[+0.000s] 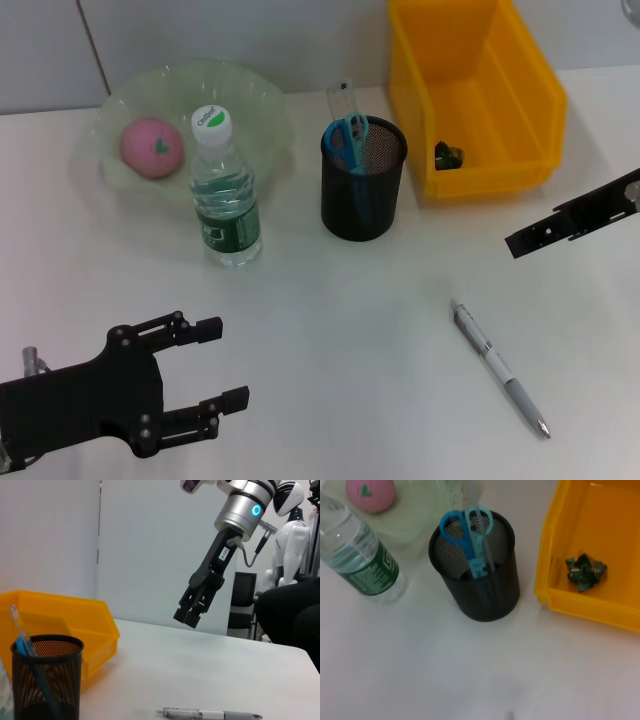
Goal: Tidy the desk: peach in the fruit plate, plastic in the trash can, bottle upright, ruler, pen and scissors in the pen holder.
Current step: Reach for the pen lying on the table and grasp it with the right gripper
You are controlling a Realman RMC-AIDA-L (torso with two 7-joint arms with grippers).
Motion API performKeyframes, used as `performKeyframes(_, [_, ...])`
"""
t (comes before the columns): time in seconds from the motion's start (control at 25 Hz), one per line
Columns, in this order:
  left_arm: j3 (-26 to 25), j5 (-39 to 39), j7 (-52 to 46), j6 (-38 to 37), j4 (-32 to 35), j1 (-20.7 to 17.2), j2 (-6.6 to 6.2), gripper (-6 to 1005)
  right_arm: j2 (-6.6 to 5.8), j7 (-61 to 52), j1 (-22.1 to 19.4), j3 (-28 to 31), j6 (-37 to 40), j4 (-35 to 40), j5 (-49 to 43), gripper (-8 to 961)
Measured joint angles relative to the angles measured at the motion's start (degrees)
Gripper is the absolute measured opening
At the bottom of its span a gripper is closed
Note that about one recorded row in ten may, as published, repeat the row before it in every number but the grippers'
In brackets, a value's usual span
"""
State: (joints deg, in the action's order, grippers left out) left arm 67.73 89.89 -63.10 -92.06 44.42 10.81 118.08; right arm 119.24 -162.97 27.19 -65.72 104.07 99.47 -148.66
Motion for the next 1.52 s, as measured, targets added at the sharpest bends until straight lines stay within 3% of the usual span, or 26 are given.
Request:
performKeyframes(0.32, [0.09,0.59,0.00,0.08,-0.02,-0.16,0.06,758,0.18,-0.17,0.33,-0.64,-1.39,-1.13,0.22,825])
performKeyframes(0.48, [0.40,0.85,0.00,0.30,0.04,0.14,0.11,759,0.10,-0.45,-1.74,-0.36,-1.03,-0.46,0.23,825])
performKeyframes(0.56, [0.92,2.02,0.01,1.49,-0.37,2.58,0.42,759,0.07,-0.53,-3.09,-0.19,-0.80,0.50,0.17,825])
performKeyframes(0.76, [2.53,1.81,0.73,2.38,-0.45,3.88,0.60,759,0.19,-1.11,-5.77,0.13,0.37,3.59,-0.04,824])
performKeyframes(1.52, [2.31,-0.61,3.58,2.52,-1.18,3.33,0.60,760,-0.02,-2.06,-6.53,2.98,1.61,4.35,-2.60,825])
